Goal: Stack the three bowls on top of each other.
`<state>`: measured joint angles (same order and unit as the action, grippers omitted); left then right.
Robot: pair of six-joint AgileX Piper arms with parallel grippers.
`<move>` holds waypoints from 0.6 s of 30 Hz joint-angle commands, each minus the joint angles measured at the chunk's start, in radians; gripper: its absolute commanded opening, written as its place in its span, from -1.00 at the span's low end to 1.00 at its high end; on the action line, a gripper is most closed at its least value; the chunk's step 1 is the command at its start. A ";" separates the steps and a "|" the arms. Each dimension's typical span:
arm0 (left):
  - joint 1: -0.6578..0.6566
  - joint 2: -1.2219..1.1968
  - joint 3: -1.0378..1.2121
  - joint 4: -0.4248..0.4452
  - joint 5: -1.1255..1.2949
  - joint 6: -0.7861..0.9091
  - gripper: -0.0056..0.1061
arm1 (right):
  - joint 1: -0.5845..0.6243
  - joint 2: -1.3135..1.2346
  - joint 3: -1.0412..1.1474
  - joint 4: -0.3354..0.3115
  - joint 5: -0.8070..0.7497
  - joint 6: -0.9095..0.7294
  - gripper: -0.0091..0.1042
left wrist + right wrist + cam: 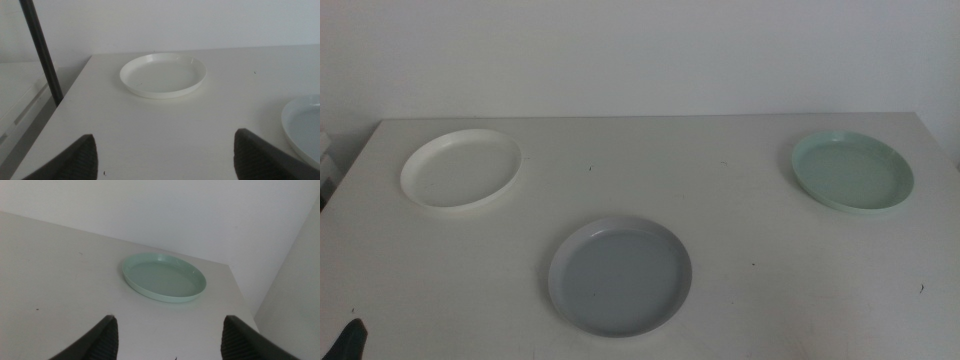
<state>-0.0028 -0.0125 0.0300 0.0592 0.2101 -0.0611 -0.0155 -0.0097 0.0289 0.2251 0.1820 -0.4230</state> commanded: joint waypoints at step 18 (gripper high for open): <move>-0.160 0.484 -0.492 -0.001 0.107 -0.010 0.99 | 0.000 -0.027 -0.006 -0.003 -0.071 -0.009 0.08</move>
<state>-0.1412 0.4252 -0.3870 0.0592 0.3487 -0.0622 -0.0155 -0.0097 0.0289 0.2251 0.1820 -0.4230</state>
